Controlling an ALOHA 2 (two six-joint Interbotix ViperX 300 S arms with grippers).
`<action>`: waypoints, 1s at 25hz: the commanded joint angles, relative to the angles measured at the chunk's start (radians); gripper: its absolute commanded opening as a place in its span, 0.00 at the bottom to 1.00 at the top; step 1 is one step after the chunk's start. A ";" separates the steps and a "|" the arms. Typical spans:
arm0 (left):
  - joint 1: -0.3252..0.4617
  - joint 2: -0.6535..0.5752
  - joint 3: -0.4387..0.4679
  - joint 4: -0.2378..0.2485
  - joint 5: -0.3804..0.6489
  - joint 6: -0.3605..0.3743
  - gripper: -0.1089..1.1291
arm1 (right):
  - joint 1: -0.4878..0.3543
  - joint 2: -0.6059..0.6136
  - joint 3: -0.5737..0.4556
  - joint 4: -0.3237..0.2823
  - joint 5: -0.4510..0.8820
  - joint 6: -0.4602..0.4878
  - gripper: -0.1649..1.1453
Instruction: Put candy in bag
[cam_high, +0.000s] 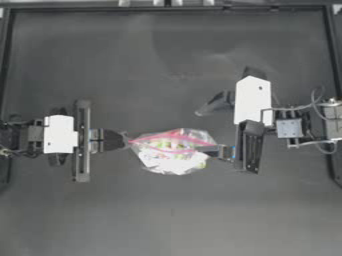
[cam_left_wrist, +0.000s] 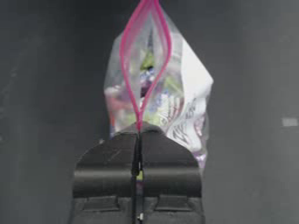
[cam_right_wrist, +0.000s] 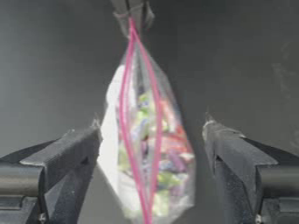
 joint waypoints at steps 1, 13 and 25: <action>0.002 -0.038 -0.005 -0.003 -0.009 0.000 0.13 | 0.002 -0.018 -0.011 0.002 -0.003 0.000 0.87; 0.000 -0.038 0.025 -0.018 -0.064 0.000 0.13 | 0.005 -0.020 -0.009 0.002 -0.005 0.000 0.87; -0.003 -0.002 -0.008 -0.029 -0.064 -0.009 0.83 | 0.008 -0.018 0.002 0.002 -0.012 0.002 0.87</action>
